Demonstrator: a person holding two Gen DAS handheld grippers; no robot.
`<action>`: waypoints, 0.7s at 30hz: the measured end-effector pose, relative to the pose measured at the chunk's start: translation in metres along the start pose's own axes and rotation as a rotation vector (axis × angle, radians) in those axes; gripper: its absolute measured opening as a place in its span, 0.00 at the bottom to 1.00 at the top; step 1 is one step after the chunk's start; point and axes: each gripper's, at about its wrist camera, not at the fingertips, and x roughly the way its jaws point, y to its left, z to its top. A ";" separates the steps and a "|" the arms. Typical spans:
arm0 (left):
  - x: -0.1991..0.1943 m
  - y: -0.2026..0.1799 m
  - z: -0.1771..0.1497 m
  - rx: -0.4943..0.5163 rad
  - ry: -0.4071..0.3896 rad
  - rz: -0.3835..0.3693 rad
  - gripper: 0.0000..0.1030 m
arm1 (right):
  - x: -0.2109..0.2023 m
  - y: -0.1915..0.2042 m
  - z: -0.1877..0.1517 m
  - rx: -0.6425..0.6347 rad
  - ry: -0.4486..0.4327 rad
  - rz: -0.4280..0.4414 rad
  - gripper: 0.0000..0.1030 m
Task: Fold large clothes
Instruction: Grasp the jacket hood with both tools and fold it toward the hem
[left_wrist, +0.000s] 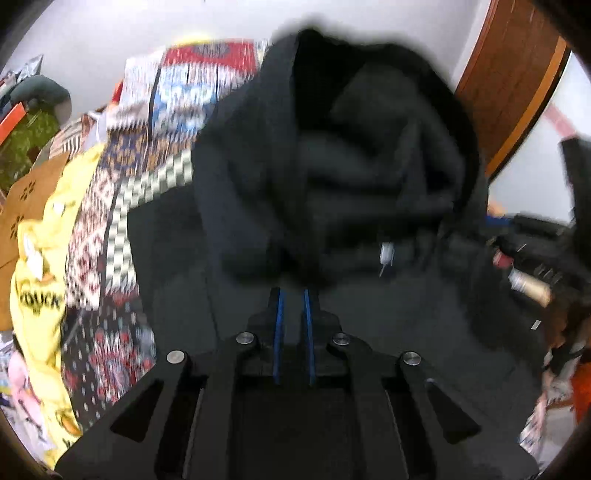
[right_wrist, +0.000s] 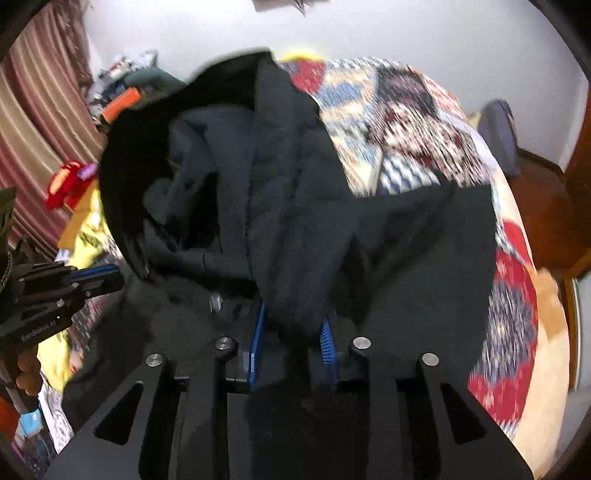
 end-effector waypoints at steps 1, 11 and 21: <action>0.007 0.002 -0.010 0.002 0.030 0.012 0.09 | 0.000 -0.002 -0.004 0.010 0.016 0.002 0.29; -0.024 0.031 -0.022 -0.056 -0.028 0.058 0.46 | -0.037 -0.022 -0.012 0.032 0.029 -0.036 0.51; -0.064 0.018 0.061 -0.038 -0.208 0.003 0.55 | -0.040 -0.012 0.051 -0.005 -0.106 -0.006 0.60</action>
